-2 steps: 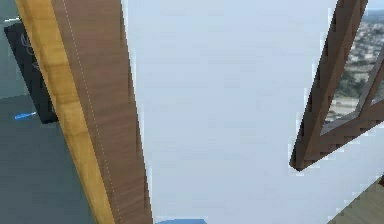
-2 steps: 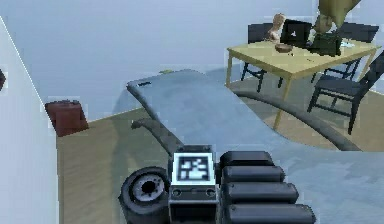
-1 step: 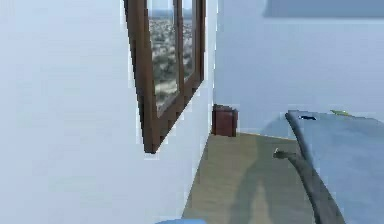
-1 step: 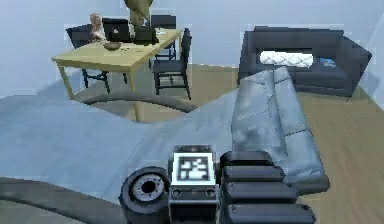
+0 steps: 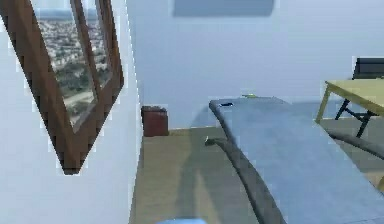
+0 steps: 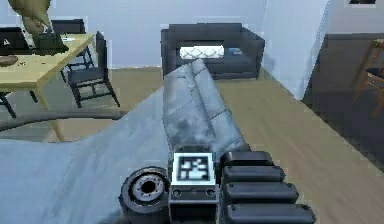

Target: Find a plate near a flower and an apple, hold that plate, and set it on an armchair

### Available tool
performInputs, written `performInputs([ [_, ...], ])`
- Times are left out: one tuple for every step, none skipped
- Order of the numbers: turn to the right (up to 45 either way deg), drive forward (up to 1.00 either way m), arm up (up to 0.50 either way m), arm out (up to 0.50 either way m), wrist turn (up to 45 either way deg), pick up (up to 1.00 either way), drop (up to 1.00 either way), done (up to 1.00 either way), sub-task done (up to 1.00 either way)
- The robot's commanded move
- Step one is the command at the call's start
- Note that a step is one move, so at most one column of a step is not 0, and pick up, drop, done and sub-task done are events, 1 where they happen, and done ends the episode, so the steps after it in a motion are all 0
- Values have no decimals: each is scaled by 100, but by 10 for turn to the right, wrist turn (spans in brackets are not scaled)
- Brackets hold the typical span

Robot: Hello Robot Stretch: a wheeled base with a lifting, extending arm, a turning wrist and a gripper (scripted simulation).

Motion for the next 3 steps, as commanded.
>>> performInputs([
  [0, 100, 0, 0, 0, 0, 0, 0, 0],
  [0, 45, 0, 0, 0, 0, 0, 0, 0],
  [450, 0, 0, 0, 0, 0, 0, 0, 0],
])
